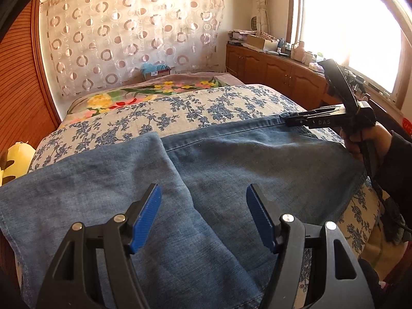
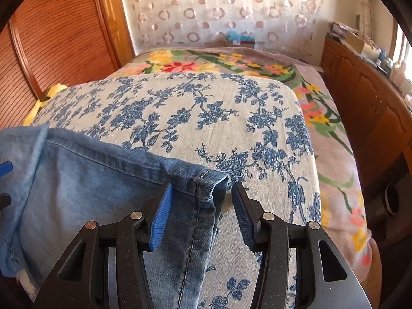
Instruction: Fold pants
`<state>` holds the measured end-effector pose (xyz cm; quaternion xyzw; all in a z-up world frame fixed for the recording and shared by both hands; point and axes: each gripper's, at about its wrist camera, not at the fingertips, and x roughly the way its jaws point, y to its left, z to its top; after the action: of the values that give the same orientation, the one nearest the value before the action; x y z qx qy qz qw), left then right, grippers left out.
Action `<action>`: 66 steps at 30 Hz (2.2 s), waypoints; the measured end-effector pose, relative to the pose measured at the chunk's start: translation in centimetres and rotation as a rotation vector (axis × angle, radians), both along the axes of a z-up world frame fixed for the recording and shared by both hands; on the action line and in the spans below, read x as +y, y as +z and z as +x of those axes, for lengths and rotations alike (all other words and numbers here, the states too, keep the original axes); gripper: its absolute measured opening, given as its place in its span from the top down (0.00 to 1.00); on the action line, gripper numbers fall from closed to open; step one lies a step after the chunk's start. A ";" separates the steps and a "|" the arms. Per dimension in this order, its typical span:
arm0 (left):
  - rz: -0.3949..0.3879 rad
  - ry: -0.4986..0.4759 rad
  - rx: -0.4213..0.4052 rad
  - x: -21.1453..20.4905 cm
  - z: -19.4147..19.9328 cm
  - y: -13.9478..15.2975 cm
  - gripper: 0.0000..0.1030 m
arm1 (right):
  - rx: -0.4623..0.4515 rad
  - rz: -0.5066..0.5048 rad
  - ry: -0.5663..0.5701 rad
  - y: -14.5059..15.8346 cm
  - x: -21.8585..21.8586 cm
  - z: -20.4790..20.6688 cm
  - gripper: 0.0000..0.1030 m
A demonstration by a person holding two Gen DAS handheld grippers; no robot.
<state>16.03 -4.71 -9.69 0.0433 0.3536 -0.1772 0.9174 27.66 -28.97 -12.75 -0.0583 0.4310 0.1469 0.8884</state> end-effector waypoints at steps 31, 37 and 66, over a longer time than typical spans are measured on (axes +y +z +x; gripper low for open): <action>-0.040 -0.036 -0.005 -0.8 -2.0 0.8 0.34 | -0.112 0.075 -0.170 2.2 -2.7 -15.5 0.55; -0.032 -0.049 -0.001 -1.5 -2.2 0.7 0.34 | -0.058 0.109 -0.181 0.5 -2.7 -17.2 0.55; -0.032 0.072 -0.009 4.6 -3.6 0.8 0.34 | -0.120 0.223 -0.129 3.0 -0.6 -17.1 0.85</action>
<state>12.42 -0.06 -8.84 0.0167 0.3480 -0.1493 0.9254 10.54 -29.60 -9.74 0.0601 0.3609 0.1325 0.9212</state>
